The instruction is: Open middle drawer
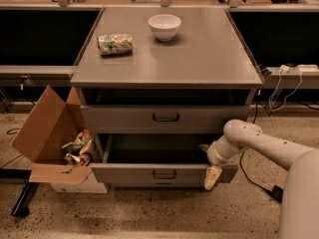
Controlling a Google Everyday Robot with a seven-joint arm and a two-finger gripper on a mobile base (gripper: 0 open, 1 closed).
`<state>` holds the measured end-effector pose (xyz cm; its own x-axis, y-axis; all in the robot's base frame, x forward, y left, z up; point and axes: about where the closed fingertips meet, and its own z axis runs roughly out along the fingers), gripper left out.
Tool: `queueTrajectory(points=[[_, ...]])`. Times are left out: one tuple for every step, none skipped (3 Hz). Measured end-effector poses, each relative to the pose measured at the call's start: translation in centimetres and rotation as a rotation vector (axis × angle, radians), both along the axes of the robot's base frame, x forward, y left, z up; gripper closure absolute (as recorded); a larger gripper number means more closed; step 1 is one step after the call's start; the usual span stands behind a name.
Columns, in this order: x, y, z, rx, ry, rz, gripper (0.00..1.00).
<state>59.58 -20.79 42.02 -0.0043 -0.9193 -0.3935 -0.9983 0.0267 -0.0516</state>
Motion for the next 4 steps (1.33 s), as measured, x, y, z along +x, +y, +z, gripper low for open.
queueTrajectory(points=[[0.0, 0.0, 0.0, 0.0, 0.0, 0.0, 0.0], [-1.2, 0.1, -0.4, -0.02, 0.018, 0.007, 0.0], [-4.2, 0.5, -0.9, -0.069, 0.07, 0.03, 0.0], [-7.0, 0.4, -2.5, -0.11, 0.148, 0.056, 0.0]])
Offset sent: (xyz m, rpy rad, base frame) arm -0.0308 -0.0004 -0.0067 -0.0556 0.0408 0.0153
